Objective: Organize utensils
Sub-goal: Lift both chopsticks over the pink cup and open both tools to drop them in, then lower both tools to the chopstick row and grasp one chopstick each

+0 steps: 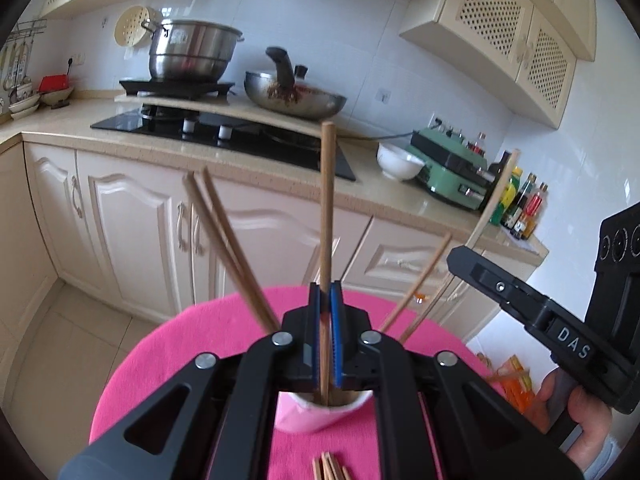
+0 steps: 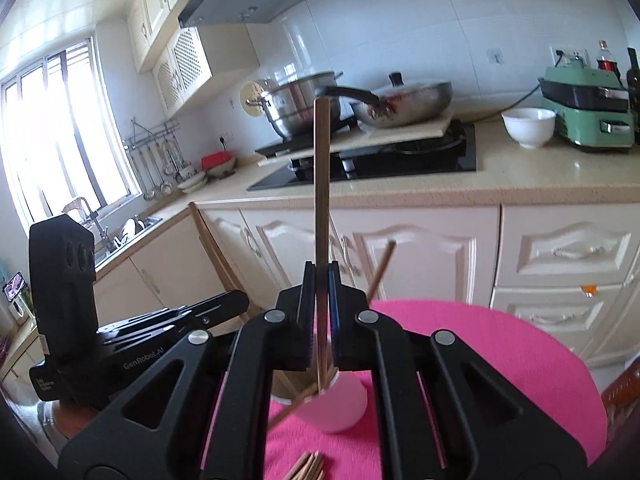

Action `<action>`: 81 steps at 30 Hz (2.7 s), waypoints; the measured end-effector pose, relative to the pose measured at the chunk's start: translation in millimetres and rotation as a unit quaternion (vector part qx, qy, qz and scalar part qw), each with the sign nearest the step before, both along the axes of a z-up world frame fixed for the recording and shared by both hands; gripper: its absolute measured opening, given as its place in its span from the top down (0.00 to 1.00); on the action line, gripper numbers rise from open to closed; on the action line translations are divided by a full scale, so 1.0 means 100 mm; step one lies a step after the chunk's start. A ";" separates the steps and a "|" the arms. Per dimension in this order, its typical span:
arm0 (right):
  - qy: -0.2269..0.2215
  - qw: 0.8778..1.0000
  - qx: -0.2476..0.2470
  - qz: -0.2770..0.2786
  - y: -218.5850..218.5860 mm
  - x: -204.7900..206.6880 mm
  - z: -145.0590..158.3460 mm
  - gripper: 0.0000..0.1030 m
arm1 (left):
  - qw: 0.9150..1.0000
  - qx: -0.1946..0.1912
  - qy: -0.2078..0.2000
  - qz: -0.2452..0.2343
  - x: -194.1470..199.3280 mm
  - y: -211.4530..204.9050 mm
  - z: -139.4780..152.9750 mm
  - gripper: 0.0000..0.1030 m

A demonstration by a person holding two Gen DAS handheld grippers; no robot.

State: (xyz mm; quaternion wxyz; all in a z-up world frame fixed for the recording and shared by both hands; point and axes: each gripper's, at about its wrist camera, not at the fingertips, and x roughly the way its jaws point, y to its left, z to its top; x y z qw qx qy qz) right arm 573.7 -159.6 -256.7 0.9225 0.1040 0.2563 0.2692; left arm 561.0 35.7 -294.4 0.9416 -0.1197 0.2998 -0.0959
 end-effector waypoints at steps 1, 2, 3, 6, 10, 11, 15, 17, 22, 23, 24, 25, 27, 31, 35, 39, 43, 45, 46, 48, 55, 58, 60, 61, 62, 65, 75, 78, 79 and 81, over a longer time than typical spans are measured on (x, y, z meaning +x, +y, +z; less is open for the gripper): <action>0.007 1.000 -0.003 -0.001 0.00 -0.02 -0.02 0.93 | 1.000 0.003 0.007 -0.001 -0.02 -0.01 -0.02 0.95; 0.012 1.000 -0.003 -0.002 -0.01 -0.03 -0.03 0.93 | 1.000 0.006 0.014 0.000 -0.04 -0.02 -0.03 0.95; 0.019 1.000 -0.004 -0.004 -0.01 -0.04 -0.05 0.93 | 1.000 0.006 0.018 -0.001 -0.06 -0.03 -0.04 0.95; 0.037 0.999 -0.004 -0.005 -0.01 -0.07 -0.09 0.93 | 0.999 0.010 0.038 -0.003 -0.08 -0.05 -0.07 0.91; 0.054 0.998 -0.007 -0.007 -0.01 -0.11 -0.12 0.93 | 0.999 0.014 0.048 0.007 -0.18 -0.04 -0.05 0.73; 0.058 0.998 -0.009 -0.010 0.00 -0.12 -0.12 0.93 | 0.998 0.016 0.052 0.009 -0.20 -0.04 -0.04 0.71; 0.076 0.997 -0.003 -0.020 -0.02 -0.14 -0.11 0.93 | 0.997 0.018 0.075 0.024 -0.28 -0.01 -0.02 0.67; 0.080 0.997 -0.005 -0.022 -0.01 -0.15 -0.09 0.93 | 0.996 0.014 0.078 0.030 -0.34 0.03 0.01 0.64; 0.077 0.997 -0.010 -0.025 0.00 -0.22 0.00 0.89 | 0.996 0.018 0.082 0.037 -0.49 0.07 0.07 0.63; 0.076 0.997 -0.009 -0.025 -0.01 -0.23 0.02 0.87 | 0.996 0.019 0.084 0.037 -0.51 0.07 0.07 0.63; 0.074 0.997 -0.008 -0.027 -0.02 -0.25 0.05 0.77 | 0.995 0.021 0.088 0.040 -0.55 0.08 0.07 0.63; 0.071 0.997 -0.008 -0.029 -0.03 -0.28 0.08 0.65 | 0.995 0.023 0.092 0.039 -0.58 0.07 0.05 0.63; 0.063 0.997 -0.005 -0.034 -0.07 -0.33 0.15 0.56 | 0.993 0.028 0.104 0.038 -0.64 0.07 0.01 0.63; 0.059 0.997 -0.001 -0.056 -0.27 -0.46 0.26 0.56 | 0.988 0.030 0.146 0.028 -0.77 0.04 -0.18 0.63; 0.081 0.993 -0.013 -0.087 -0.48 -0.60 0.20 0.55 | 0.976 0.032 0.217 0.000 -0.82 -0.06 -0.49 0.63; 0.134 0.984 -0.039 -0.108 -0.65 -0.79 -0.10 0.55 | 0.955 0.060 0.288 -0.018 -0.84 -0.19 -0.86 0.63; 0.189 0.974 -0.058 -0.110 -0.70 -0.99 -0.47 0.55 | 0.942 0.084 0.322 -0.034 -0.87 -0.29 -1.09 0.63; 0.207 0.970 -0.063 -0.110 -0.70 -1.08 -0.60 0.55 | 0.938 0.092 0.332 -0.036 -0.88 -0.32 -1.17 0.63; 0.219 0.968 -0.064 -0.110 -0.70 -1.13 -0.68 0.55 | 0.937 0.097 0.335 -0.037 -0.89 -0.33 -1.20 0.63; 0.230 0.965 -0.064 -0.109 -0.70 -1.20 -0.76 0.55 | 0.933 0.109 0.341 -0.037 -0.88 -0.36 -1.26 0.63; 0.254 0.959 -0.061 -0.107 -0.70 -1.31 -0.90 0.55 | 0.927 0.131 0.350 -0.041 -0.86 -0.45 -1.34 0.63; 0.260 0.957 -0.066 -0.106 -0.70 -1.29 -0.92 0.55 | 0.920 0.143 0.362 -0.044 -0.79 -0.54 -1.36 0.63; 0.266 0.955 -0.077 -0.103 -0.66 -1.26 -0.94 0.55 | 0.909 0.179 0.373 -0.048 -0.74 -0.66 -1.40 0.63; 0.268 0.955 -0.081 -0.101 -0.65 -1.25 -0.94 0.55 | 0.907 0.194 0.370 -0.050 -0.73 -0.71 -1.40 0.62; 0.273 0.953 -0.088 -0.099 -0.62 -1.23 -0.96 0.55 | 0.904 0.203 0.373 -0.049 -0.72 -0.74 -1.40 0.62; 0.288 0.948 -0.102 -0.090 -0.55 -1.20 -0.99 0.55 | 0.906 0.179 0.381 -0.043 -0.68 -0.70 -1.41 0.70; 0.337 0.930 -0.139 -0.047 -0.17 -1.05 -1.18 0.55 | 0.912 0.115 0.392 -0.028 -0.69 -0.28 -1.34 0.93; 0.347 0.924 -0.158 -0.029 -0.02 -1.01 -1.24 0.55 | 0.917 0.096 0.386 -0.019 -0.73 -0.13 -1.29 0.93; 0.351 0.922 -0.161 -0.021 0.03 -0.99 -1.26 0.58 | 0.919 0.090 0.385 -0.015 -0.74 -0.08 -1.27 0.93; 0.358 0.918 -0.168 -0.010 0.12 -0.97 -1.29 0.67 | 0.921 0.084 0.381 -0.008 -0.76 0.08 -1.23 0.93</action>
